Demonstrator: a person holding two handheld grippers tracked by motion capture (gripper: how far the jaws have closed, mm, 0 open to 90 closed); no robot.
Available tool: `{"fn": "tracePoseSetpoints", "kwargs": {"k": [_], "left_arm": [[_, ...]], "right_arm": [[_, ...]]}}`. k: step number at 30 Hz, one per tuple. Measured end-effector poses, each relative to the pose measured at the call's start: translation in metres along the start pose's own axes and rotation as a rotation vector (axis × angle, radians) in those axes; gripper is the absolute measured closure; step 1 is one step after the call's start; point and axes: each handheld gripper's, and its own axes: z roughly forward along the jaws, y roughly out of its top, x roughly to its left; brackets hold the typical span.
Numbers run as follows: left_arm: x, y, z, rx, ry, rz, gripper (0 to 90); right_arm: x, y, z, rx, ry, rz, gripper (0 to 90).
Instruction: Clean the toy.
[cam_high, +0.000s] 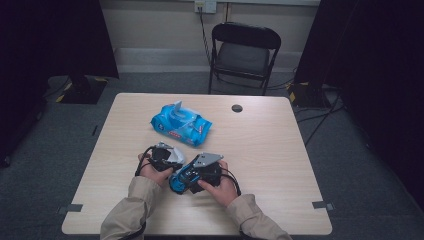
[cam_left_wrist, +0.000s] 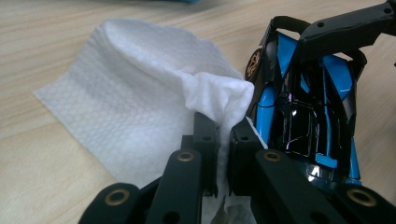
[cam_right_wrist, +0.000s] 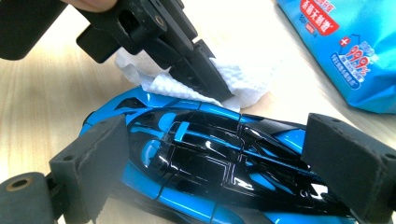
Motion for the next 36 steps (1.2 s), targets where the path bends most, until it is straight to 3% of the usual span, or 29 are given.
{"fn": "tracePoseSetpoints", "kwargs": {"k": [2, 10, 18, 36], "left_arm": [[0.002, -0.002, -0.002, 0.025, 0.010, 0.001, 83.3], [0.005, -0.012, -0.009, 0.004, -0.004, -0.015, 83.7], [0.010, -0.025, -0.022, 0.019, -0.013, -0.023, 83.7], [0.006, -0.047, -0.046, 0.030, -0.035, -0.035, 84.8]], "right_arm": [[0.001, 0.000, 0.000, 0.000, -0.001, -0.001, 6.9], [-0.002, 0.000, -0.001, 0.002, -0.004, 0.002, 6.9], [-0.002, 0.000, -0.001, 0.001, -0.004, 0.002, 6.9], [-0.001, -0.001, -0.001, -0.006, -0.007, 0.002, 6.9]]}}
